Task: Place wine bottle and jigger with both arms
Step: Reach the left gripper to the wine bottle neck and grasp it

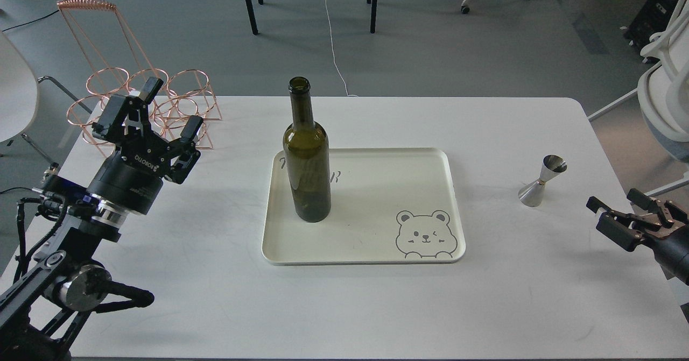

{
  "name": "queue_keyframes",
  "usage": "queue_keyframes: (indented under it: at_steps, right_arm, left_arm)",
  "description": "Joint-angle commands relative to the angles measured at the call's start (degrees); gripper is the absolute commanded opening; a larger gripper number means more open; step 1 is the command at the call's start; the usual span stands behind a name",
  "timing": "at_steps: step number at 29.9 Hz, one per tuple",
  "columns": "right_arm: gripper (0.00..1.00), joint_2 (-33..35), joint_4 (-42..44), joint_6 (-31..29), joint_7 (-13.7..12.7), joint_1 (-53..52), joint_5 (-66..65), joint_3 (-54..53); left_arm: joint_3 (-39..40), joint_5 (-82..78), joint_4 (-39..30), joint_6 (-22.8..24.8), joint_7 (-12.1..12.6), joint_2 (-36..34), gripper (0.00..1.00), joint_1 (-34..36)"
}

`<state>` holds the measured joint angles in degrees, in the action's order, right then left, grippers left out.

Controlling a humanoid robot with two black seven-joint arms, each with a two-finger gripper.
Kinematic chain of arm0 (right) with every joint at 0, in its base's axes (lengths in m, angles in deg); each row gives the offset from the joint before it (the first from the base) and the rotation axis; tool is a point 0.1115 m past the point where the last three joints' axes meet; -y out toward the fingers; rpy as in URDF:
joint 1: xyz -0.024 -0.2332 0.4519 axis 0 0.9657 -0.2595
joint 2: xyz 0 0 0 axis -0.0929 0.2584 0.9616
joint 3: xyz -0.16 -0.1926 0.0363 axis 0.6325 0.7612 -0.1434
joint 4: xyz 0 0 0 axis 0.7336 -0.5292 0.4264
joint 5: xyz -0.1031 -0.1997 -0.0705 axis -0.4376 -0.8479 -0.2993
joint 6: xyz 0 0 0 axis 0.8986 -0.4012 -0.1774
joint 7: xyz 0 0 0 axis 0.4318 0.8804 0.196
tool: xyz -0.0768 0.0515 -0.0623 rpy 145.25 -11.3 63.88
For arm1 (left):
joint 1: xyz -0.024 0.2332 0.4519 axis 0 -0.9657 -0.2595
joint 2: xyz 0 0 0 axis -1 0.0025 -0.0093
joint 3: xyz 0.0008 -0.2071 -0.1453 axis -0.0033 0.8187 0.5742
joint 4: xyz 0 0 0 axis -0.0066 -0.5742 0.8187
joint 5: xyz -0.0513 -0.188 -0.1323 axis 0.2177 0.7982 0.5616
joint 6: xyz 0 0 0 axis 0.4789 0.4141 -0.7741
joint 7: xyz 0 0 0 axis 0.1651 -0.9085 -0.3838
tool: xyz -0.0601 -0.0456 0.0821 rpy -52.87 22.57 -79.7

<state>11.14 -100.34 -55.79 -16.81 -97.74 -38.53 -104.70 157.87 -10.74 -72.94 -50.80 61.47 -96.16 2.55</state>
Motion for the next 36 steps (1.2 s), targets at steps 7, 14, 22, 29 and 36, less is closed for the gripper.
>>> queue_keyframes:
  at_steps: [7,14,22,29,36]
  right_arm:
    - [0.97,6.95,-20.74,-10.12,-0.01,-9.51,47.29,0.17]
    - [0.98,-0.69,-20.04,-29.74,-0.01,-12.33,67.69,-0.01]
    - [0.98,-5.89,-16.61,-29.84,-0.01,-12.24,67.71,0.96]
    - [0.98,-5.89,-16.70,-29.84,-0.01,-12.06,67.71,0.70]
    - [0.98,-5.89,-16.70,-29.75,-0.01,-11.71,67.79,0.34]
  left_arm:
    - [-0.43,-8.93,-0.86,2.69,-3.56,-7.05,0.98,2.08]
    - [-0.34,-34.22,-9.29,5.43,-3.56,-12.76,0.98,3.39]
    - [-0.60,-70.97,-12.82,4.99,-3.56,-16.19,0.98,12.17]
    - [-12.44,-80.49,-8.96,2.97,-3.56,-14.18,0.98,24.65]
    - [-16.34,-82.78,-3.60,2.17,-3.56,-11.36,0.98,30.38]
